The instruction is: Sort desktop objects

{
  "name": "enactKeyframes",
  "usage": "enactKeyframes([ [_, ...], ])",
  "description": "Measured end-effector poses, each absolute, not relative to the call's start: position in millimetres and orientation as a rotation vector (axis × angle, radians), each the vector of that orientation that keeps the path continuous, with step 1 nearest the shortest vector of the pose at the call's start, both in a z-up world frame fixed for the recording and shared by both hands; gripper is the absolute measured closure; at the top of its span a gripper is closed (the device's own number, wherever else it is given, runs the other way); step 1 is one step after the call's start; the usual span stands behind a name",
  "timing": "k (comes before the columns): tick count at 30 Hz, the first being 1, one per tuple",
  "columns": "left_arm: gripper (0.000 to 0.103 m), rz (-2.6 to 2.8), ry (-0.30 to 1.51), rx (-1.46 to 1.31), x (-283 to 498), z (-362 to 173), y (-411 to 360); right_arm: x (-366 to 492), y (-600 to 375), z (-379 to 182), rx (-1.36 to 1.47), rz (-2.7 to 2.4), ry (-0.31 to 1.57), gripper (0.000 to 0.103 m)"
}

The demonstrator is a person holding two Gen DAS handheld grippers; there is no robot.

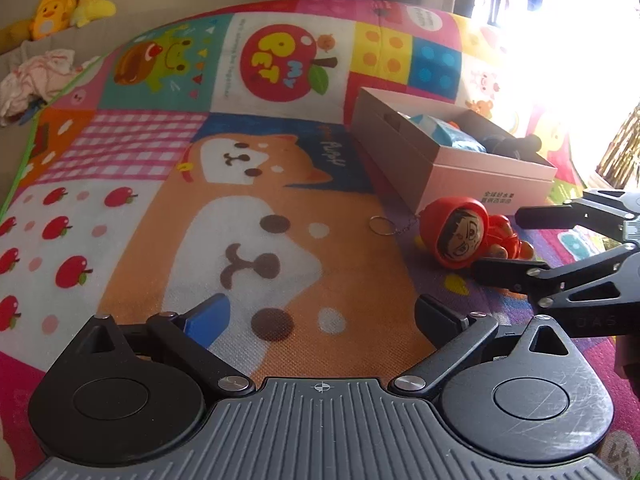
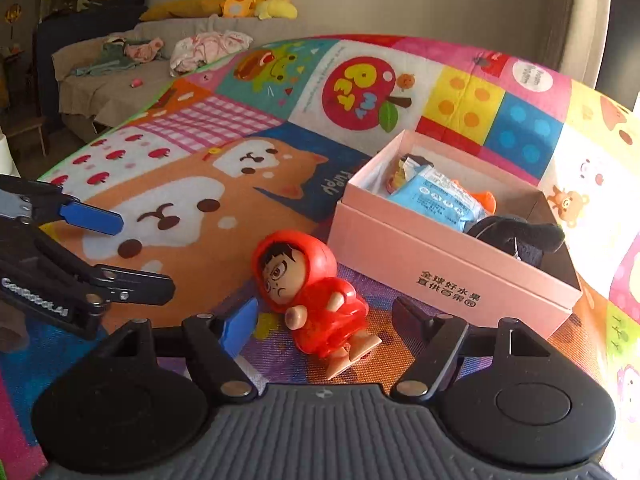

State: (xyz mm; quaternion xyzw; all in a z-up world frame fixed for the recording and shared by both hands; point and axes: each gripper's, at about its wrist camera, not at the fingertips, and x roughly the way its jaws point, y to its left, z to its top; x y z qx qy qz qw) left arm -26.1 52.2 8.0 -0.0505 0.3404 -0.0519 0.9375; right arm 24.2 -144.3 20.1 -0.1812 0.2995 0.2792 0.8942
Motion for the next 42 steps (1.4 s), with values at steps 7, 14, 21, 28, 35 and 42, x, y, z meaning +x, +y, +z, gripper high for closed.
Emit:
enactKeyframes([
  [7, 0.001, -0.145, 0.7, -0.085, -30.8, 8.2, 45.9, 47.0, -185.4, 20.4, -0.137, 0.555, 0.788, 0.057],
  [14, 0.001, -0.21, 0.708, -0.075, -32.7, 8.7, 30.0, 25.4, -251.4, 22.4, 0.009, 0.41, 0.817, 0.057],
  [21, 0.001, -0.337, 0.712, 0.001, -39.2, 11.4, -5.9, -1.6, -270.4, 12.5, 0.051, 0.362, 0.792, 0.042],
  [28, 0.001, -0.444, 0.733, 0.147, -49.5, 5.5, -39.4, -18.1, -263.9, 1.1, -0.018, 0.36, 0.73, 0.016],
  [35, 0.001, -0.408, 0.722, 0.238, -37.3, 2.4, -55.9, -16.4, -268.3, 1.5, 0.019, 0.361, 0.735, 0.0],
  [42, 0.001, -0.264, 0.701, 0.27, -10.4, 3.9, -44.1, -15.8, -266.8, 0.0, 0.019, 0.353, 0.741, 0.0],
])
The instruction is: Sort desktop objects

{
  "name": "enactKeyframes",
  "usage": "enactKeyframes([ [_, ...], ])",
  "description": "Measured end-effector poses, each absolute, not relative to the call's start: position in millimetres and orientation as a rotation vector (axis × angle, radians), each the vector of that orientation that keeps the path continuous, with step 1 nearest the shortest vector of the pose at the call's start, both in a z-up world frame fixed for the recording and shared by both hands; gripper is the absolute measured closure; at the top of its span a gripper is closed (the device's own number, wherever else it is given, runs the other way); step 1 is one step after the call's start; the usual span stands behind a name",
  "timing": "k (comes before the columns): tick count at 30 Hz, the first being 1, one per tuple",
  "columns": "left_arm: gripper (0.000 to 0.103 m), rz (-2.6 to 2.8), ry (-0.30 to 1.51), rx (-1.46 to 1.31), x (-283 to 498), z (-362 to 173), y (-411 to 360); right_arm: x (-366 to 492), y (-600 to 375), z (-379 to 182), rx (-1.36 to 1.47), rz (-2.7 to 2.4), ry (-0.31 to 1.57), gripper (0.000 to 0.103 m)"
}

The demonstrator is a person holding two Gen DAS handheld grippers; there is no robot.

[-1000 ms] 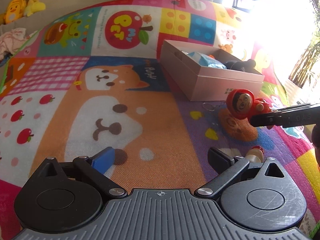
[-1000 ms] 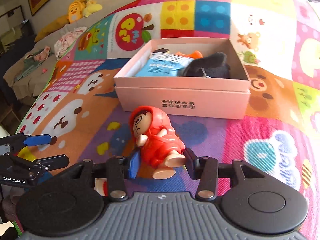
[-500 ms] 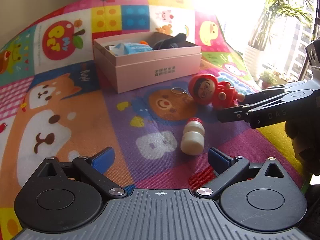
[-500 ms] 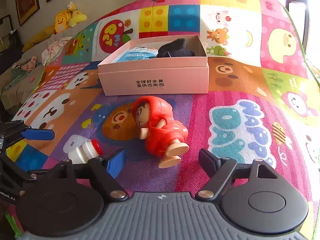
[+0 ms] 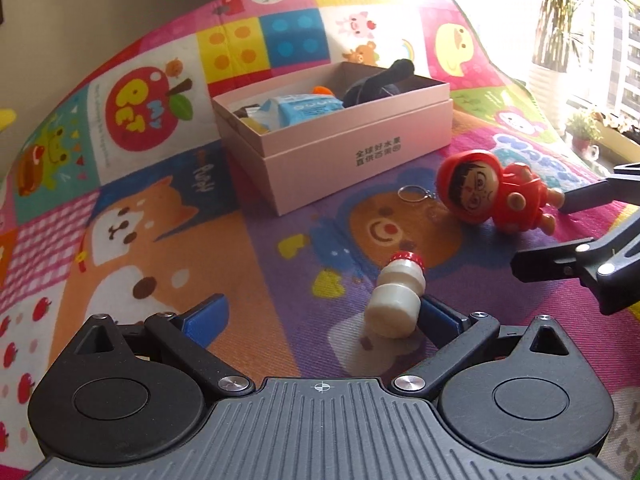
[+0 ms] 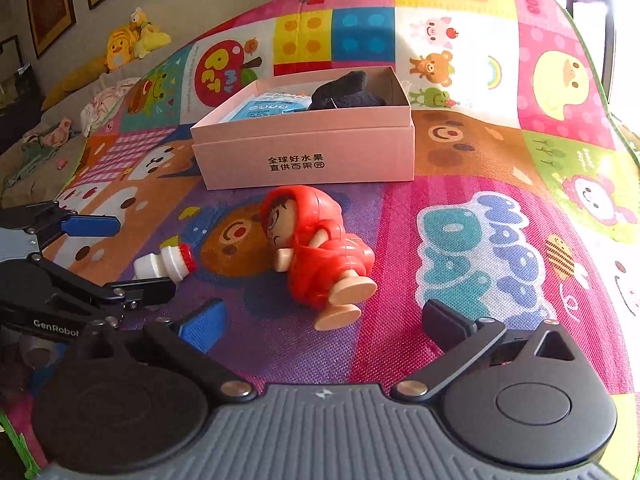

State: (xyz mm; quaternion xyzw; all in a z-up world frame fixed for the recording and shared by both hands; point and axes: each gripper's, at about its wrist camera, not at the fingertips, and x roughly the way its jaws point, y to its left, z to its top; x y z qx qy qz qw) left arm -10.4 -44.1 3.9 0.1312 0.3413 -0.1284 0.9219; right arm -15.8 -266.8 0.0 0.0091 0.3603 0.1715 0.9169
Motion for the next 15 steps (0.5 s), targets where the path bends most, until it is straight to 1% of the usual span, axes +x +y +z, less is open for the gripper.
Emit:
enactKeyframes([
  [6, 0.001, -0.22, 0.716, 0.221, -6.1, 2.8, -28.9, -16.4, -262.9, -0.6, -0.005, 0.343, 0.742, 0.0],
  [15, 0.0, -0.214, 0.713, 0.21, -8.6, 2.2, -29.4, -16.7, -261.6, -1.4, -0.016, 0.338, 0.743, 0.0],
])
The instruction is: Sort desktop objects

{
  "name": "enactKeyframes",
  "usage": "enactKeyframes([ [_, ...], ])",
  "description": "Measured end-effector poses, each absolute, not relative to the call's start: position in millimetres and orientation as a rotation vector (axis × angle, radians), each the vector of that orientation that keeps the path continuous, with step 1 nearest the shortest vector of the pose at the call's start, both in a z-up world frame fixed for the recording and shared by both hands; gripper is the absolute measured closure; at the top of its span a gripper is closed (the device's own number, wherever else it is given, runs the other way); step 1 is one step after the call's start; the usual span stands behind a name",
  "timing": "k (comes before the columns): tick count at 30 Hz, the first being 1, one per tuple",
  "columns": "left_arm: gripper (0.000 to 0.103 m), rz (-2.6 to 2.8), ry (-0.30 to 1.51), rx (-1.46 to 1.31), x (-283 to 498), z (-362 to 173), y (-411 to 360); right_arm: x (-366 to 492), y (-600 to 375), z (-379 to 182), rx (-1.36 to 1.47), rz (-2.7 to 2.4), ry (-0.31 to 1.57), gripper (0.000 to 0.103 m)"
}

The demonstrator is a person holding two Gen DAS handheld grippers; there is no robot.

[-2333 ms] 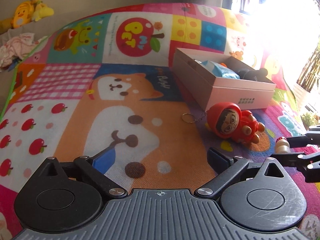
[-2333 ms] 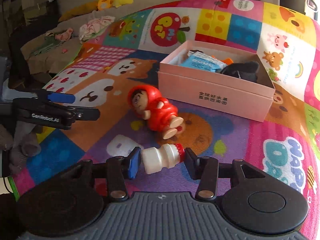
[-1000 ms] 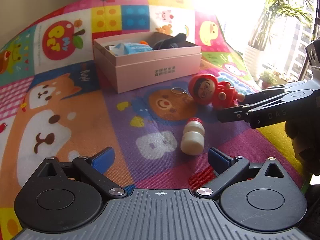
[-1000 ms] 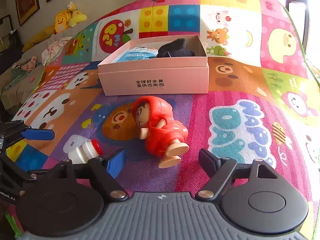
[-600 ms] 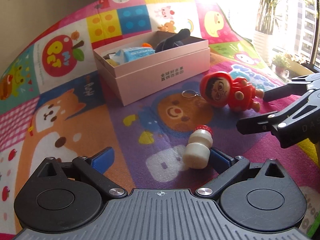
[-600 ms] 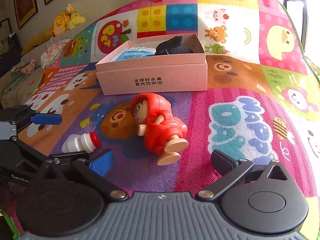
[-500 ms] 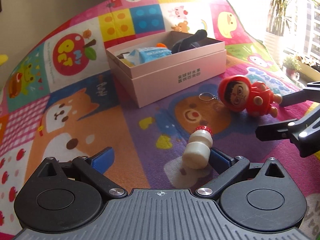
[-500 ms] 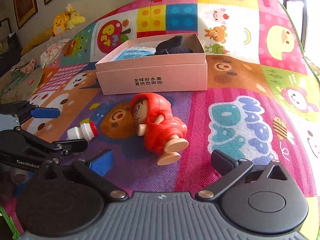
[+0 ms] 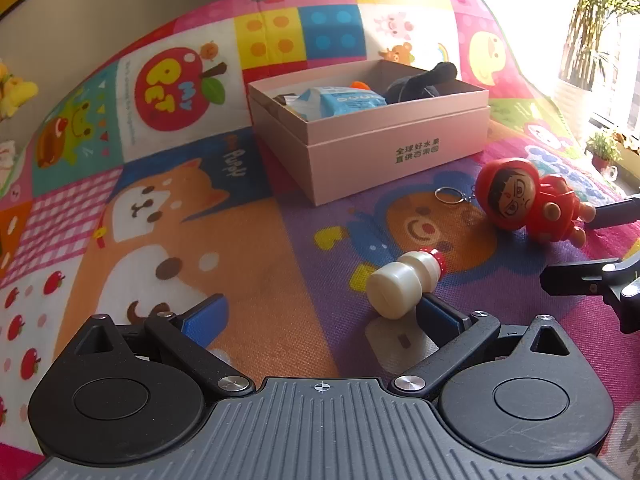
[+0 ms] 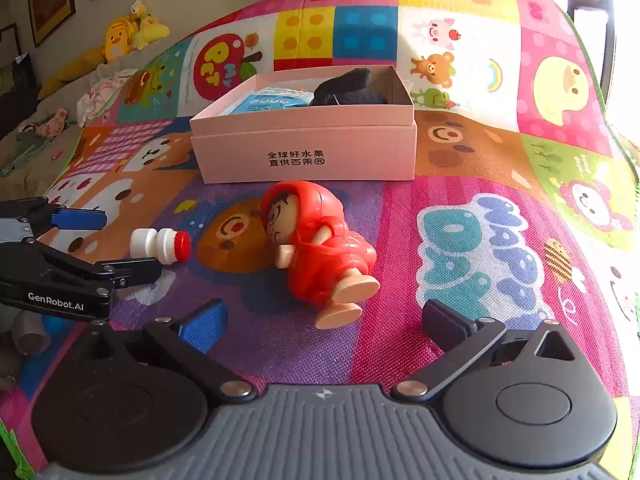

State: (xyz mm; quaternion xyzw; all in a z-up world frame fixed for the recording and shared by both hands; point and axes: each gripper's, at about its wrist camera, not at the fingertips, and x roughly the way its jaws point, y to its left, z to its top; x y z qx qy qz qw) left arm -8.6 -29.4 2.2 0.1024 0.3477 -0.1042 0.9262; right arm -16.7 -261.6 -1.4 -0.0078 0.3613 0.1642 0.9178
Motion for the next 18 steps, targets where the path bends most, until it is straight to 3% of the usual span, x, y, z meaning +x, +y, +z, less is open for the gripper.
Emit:
enactKeyframes([
  [18, 0.0, -0.187, 0.698, 0.192, -11.8, 11.2, -21.5, -16.8, -261.7, -1.1, -0.016, 0.337, 0.743, 0.0],
])
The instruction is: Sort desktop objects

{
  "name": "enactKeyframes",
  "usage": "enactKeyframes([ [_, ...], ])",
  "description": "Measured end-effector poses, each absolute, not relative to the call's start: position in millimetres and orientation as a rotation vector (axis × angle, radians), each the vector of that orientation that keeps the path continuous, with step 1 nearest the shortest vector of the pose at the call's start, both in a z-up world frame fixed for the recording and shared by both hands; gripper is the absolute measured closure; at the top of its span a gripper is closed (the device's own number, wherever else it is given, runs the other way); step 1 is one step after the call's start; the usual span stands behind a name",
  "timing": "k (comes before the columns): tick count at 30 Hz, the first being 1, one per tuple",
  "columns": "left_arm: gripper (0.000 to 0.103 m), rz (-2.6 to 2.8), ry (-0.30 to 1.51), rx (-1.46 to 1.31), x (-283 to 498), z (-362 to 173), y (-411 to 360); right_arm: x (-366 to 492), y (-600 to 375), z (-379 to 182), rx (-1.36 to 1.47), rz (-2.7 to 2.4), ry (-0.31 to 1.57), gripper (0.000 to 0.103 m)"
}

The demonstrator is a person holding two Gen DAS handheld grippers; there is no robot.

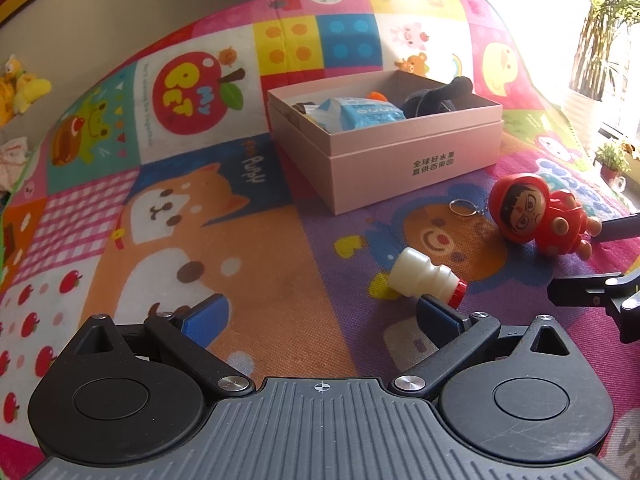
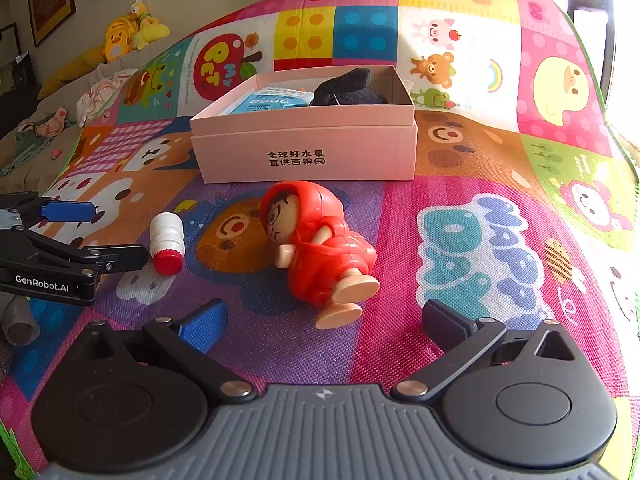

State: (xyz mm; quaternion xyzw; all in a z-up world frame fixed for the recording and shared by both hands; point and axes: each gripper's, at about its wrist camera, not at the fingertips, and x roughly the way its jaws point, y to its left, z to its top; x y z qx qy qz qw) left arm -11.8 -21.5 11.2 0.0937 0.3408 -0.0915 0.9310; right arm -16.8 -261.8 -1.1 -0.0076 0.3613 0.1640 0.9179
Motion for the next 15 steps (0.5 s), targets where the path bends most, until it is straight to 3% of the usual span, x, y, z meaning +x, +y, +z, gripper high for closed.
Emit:
enactKeyframes([
  [15, 0.0, -0.259, 0.707, 0.186, -17.5, 9.3, -32.6, -19.2, -260.8, 3.6, -0.041, 0.331, 0.71, 0.0],
])
